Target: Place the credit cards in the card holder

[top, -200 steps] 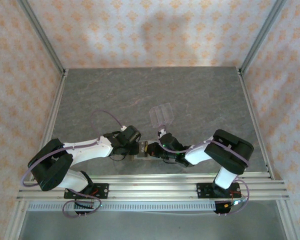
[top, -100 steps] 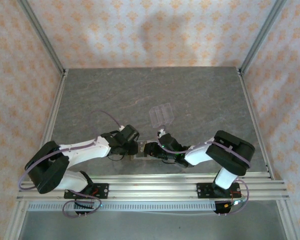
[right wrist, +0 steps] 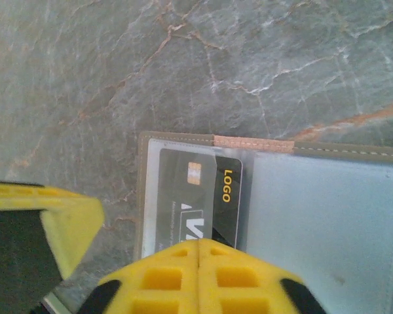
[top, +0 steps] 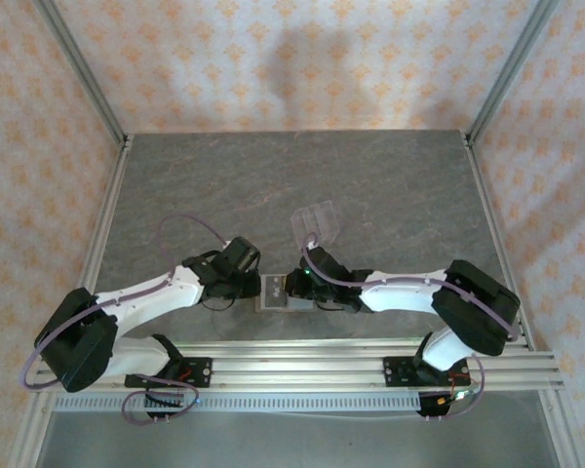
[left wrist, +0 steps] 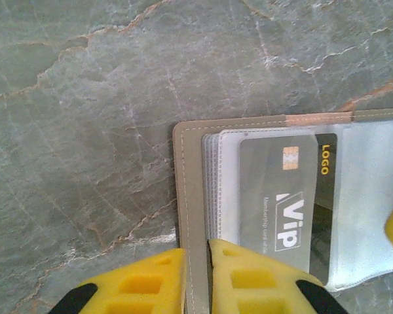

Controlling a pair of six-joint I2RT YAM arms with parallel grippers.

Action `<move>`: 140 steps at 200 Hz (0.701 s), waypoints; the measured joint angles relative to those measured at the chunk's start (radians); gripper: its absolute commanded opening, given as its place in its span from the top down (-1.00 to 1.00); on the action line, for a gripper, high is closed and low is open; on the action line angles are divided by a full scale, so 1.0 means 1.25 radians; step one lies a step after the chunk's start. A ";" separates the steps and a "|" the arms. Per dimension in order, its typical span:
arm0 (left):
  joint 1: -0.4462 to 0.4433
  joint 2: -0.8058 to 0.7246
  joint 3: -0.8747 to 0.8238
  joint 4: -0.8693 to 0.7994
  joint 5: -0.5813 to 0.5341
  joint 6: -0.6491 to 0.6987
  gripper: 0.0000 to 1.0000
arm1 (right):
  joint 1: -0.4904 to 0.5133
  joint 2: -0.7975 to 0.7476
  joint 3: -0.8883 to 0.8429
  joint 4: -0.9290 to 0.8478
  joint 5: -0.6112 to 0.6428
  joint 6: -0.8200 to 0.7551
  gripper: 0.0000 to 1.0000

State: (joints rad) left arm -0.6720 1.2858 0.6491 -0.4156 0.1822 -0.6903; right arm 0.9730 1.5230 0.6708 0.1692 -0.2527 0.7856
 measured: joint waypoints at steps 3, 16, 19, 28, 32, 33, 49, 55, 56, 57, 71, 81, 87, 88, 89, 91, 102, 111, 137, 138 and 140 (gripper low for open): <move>0.000 0.004 0.001 0.000 0.002 0.003 0.76 | 0.000 0.000 0.004 -0.009 0.002 0.003 1.00; 0.000 0.021 0.005 0.002 0.004 0.007 0.77 | 0.000 0.001 0.019 -0.042 0.007 -0.005 1.00; 0.000 0.023 0.005 0.002 0.005 0.007 0.77 | 0.000 0.002 0.021 -0.048 0.008 -0.007 1.00; 0.000 0.034 0.005 0.005 0.008 0.008 0.77 | 0.000 0.007 0.030 -0.066 0.010 -0.011 1.00; 0.000 0.038 0.005 0.005 0.010 0.009 0.77 | 0.000 0.011 0.034 -0.073 0.011 -0.013 1.00; 0.000 0.039 0.005 0.005 0.011 0.009 0.77 | 0.000 0.011 0.034 -0.074 0.011 -0.013 1.00; 0.000 0.057 0.005 0.011 0.016 0.009 0.78 | 0.000 0.030 0.047 -0.097 0.013 -0.019 1.00; 0.000 0.064 0.005 0.013 0.017 0.009 0.78 | 0.000 0.038 0.052 -0.103 0.014 -0.022 1.00; 0.000 0.065 0.005 0.013 0.017 0.009 0.79 | 0.000 0.040 0.052 -0.105 0.014 -0.022 1.00; 0.000 0.066 0.005 0.013 0.017 0.009 0.79 | 0.000 0.041 0.053 -0.106 0.014 -0.022 1.00; 0.000 0.080 0.005 0.018 0.017 0.009 0.79 | 0.000 0.063 0.062 -0.118 0.016 -0.025 1.00; 0.000 0.085 0.005 0.021 0.017 0.009 0.79 | 0.000 0.076 0.067 -0.125 0.016 -0.026 1.00; 0.000 0.086 0.005 0.023 0.018 0.009 0.79 | 0.000 0.083 0.069 -0.128 0.016 -0.026 1.00; 0.000 0.086 0.005 0.023 0.018 0.009 0.79 | 0.000 0.084 0.070 -0.129 0.016 -0.026 1.00; 0.000 0.086 0.005 0.024 0.018 0.009 0.79 | 0.000 0.085 0.070 -0.129 0.016 -0.026 1.00; 0.000 0.086 0.005 0.025 0.018 0.009 0.79 | 0.000 0.087 0.071 -0.130 0.017 -0.026 1.00; 0.000 0.088 0.004 0.032 0.019 0.009 0.79 | 0.000 0.096 0.077 -0.132 0.016 -0.026 1.00; 0.000 0.090 0.003 0.038 0.019 0.009 0.79 | 0.000 0.102 0.083 -0.132 0.014 -0.026 1.00; 0.001 0.099 -0.009 0.056 0.019 0.009 0.79 | 0.000 0.116 0.093 -0.124 0.004 -0.025 1.00; 0.001 0.099 -0.009 0.057 0.019 0.009 0.79 | 0.000 0.116 0.093 -0.124 0.004 -0.025 1.00; 0.001 0.099 -0.009 0.057 0.019 0.009 0.79 | 0.001 0.116 0.093 -0.122 0.002 -0.025 1.00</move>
State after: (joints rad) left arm -0.6712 1.4101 0.6380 -0.3439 0.2058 -0.6792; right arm 0.9737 1.6684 0.7876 0.0162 -0.2497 0.7540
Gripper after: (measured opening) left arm 0.104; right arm 0.044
